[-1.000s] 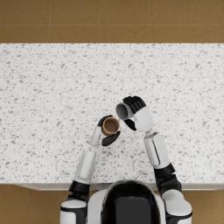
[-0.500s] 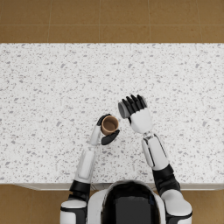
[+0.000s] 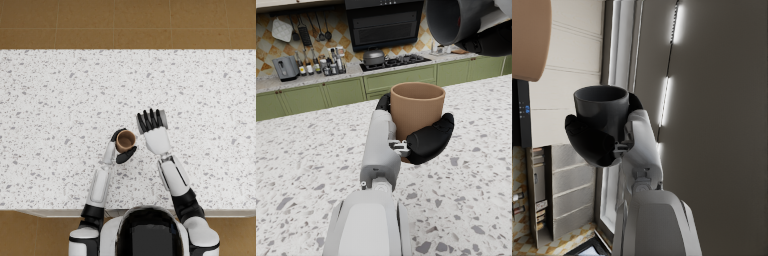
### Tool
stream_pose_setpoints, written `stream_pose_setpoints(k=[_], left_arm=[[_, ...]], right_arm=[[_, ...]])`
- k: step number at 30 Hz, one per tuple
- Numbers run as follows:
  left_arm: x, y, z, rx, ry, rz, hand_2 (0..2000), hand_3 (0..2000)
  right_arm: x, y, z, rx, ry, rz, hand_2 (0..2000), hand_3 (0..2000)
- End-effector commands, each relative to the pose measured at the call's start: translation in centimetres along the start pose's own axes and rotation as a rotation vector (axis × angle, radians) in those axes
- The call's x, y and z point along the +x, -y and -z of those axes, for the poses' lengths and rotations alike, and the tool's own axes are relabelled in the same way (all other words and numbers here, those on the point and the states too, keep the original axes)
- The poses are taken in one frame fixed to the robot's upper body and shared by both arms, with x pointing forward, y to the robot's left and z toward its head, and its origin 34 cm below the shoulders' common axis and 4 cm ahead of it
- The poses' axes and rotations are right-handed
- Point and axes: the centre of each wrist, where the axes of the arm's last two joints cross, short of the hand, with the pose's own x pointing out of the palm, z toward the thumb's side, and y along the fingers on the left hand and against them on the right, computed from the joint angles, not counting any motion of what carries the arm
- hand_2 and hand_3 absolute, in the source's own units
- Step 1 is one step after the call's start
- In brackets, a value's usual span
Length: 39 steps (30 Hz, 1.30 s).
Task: Pick up two cups and pour the berry on the right into the cup on the left
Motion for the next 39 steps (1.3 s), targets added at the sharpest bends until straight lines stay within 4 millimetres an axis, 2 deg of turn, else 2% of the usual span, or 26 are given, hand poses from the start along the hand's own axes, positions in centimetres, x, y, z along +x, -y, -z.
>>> stream_pose_setpoints(k=[1,6,7,8,9,12,14,15,16,17,20,21,23,24,39], left_arm=[[0.0,-0.4,-0.5,0.016,0.001,-0.002,2000,1280],[0.1,-0.5,-0.3,0.011,0.006,-0.003,2000,1280],[0.1,-0.5,-0.3,0.012,0.007,-0.003,2000,1280],[0.1,-0.7,-0.3,0.010,0.008,-0.002,2000,1280],[0.2,-0.2,0.2,-0.009,0.008,0.001,2000,1280],[0.2,-0.3,0.3,-0.011,0.010,0.002,2000,1280],[0.0,-0.7,-0.5,0.017,0.012,-0.008,2000,1280],[0.2,-0.3,0.2,-0.009,0.012,-0.002,2000,1280],[0.0,-0.6,-0.5,0.018,0.013,-0.009,2000,1280],[0.2,-0.3,0.1,-0.007,0.013,-0.005,2000,1280],[0.0,-0.4,-0.5,0.016,0.015,-0.014,2000,1280],[0.1,-0.2,0.1,-0.006,0.015,-0.010,2000,1280],[-0.1,0.1,-0.4,0.016,0.015,-0.019,2000,1280],[0.1,0.1,0.2,-0.006,0.017,-0.013,2000,1280],[0.0,0.4,0.2,-0.005,0.018,-0.012,2000,1280]], right_arm=[[-1.1,0.3,0.2,0.015,-0.027,0.042,2000,1280],[-0.9,0.3,0.2,0.036,-0.177,0.030,2000,1280],[-0.9,0.4,0.7,-0.178,-0.494,0.094,2000,1280],[-1.1,0.3,0.2,-0.012,-0.302,0.049,2000,1280],[-1.1,0.3,0.2,-0.016,-0.345,0.063,2000,1280],[-0.8,0.1,0.5,0.001,-0.434,0.055,2000,1280],[-0.8,0.1,0.5,0.009,-0.468,0.058,2000,1280],[-0.8,0.1,0.5,0.012,-0.477,0.058,2000,1280],[-0.8,0.1,0.5,0.014,-0.482,0.058,2000,1280],[-0.8,0.1,0.5,0.017,-0.486,0.057,2000,1280],[-0.6,0.0,0.8,0.031,-0.489,0.043,2000,1280],[-0.6,0.0,0.8,0.033,-0.488,0.044,2000,1280],[-0.6,-0.5,0.8,0.035,-0.488,0.046,2000,1280],[0.1,-0.6,0.4,0.014,-0.488,0.023,2000,1280],[0.1,-1.0,0.4,0.020,-0.486,0.017,2000,1280]])
